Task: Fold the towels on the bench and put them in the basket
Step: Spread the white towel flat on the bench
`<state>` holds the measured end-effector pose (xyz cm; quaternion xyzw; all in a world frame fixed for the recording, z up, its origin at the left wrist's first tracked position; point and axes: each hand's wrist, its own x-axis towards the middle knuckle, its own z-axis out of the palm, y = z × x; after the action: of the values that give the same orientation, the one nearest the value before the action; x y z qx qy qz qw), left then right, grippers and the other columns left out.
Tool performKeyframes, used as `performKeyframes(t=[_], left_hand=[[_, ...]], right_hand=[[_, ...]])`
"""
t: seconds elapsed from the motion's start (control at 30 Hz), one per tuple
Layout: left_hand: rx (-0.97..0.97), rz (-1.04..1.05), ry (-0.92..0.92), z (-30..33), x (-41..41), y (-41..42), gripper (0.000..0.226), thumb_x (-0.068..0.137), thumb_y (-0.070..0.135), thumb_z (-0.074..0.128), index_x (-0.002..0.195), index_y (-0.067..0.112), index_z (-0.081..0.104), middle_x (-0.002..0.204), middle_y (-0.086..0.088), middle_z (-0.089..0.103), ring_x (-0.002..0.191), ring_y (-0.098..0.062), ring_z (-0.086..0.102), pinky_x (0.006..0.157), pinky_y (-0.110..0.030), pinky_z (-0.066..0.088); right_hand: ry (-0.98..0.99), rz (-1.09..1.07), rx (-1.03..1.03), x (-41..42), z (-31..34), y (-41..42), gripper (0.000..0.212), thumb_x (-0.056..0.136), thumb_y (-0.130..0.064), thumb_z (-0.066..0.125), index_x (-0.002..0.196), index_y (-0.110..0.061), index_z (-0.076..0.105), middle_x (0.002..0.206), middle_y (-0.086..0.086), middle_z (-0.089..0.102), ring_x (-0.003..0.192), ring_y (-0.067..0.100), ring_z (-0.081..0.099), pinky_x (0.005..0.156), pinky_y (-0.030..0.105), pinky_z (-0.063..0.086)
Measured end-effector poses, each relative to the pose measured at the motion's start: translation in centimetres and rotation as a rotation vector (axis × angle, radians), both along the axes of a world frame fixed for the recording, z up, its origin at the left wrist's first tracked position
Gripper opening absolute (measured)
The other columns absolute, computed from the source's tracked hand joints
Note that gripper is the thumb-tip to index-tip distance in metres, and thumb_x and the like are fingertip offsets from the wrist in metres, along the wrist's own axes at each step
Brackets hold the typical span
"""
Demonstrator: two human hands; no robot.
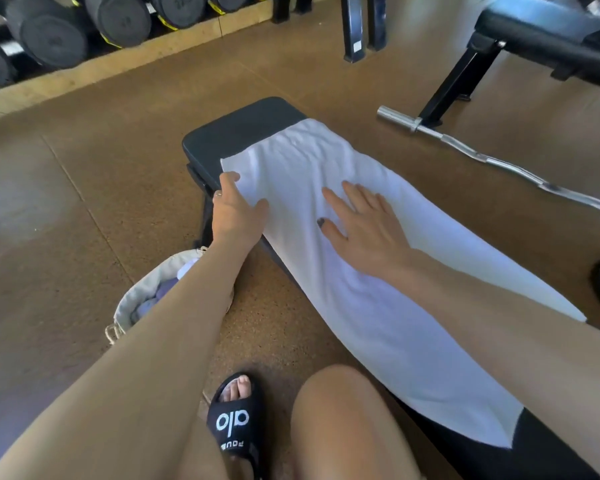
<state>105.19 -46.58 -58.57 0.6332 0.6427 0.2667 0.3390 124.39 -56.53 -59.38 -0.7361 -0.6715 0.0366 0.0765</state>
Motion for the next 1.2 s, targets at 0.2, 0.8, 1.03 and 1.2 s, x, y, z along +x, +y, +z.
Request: performKeyframes(t=[0.2,0.8,1.03,1.2], left_hand=[[0.038,0.055,-0.022,-1.1,-0.6,1.9,0.038,0.094,0.014,0.06,0.128,0.016,0.043,0.089,0.005,0.052,0.087,-0.02,0.059,0.079,-0.039,0.056],[-0.005,0.373,-0.189,-2.0,-3.4,8.3,0.01,0.096,0.02,0.056,0.104,0.016,0.052,0.1,0.002,0.057,0.089,-0.017,0.056,0.063,-0.022,0.043],[0.037,0.429,-0.089,-2.7,-3.9,8.8,0.03,0.093,0.005,0.046,0.122,0.01,0.044,0.128,-0.011,0.049,0.111,-0.033,0.052,0.081,-0.039,0.044],[0.626,-0.046,0.297,-2.1,-0.6,8.9,0.055,0.088,0.006,0.044,0.143,0.009,0.047,0.147,-0.019,0.044,0.13,-0.039,0.045,0.105,-0.047,0.038]], right_hand=[[-0.073,0.006,-0.157,-0.4,-1.6,6.8,0.063,0.102,-0.058,0.017,0.16,-0.036,0.005,0.168,0.008,0.0,0.154,0.029,0.0,0.123,0.05,0.005],[-0.164,0.036,-0.04,1.0,-2.3,14.5,0.067,0.094,-0.067,0.013,0.153,-0.038,0.026,0.159,0.004,0.027,0.144,0.028,0.026,0.118,0.051,0.017],[-0.15,0.036,0.158,1.1,-1.8,17.6,0.068,0.096,-0.06,0.015,0.138,-0.025,0.056,0.128,0.005,0.062,0.13,0.028,0.045,0.114,0.049,0.026],[-0.072,0.011,-0.02,0.9,-1.3,19.8,0.058,0.102,-0.057,0.021,0.152,-0.031,0.037,0.153,0.009,0.04,0.143,0.029,0.031,0.119,0.047,0.019]])
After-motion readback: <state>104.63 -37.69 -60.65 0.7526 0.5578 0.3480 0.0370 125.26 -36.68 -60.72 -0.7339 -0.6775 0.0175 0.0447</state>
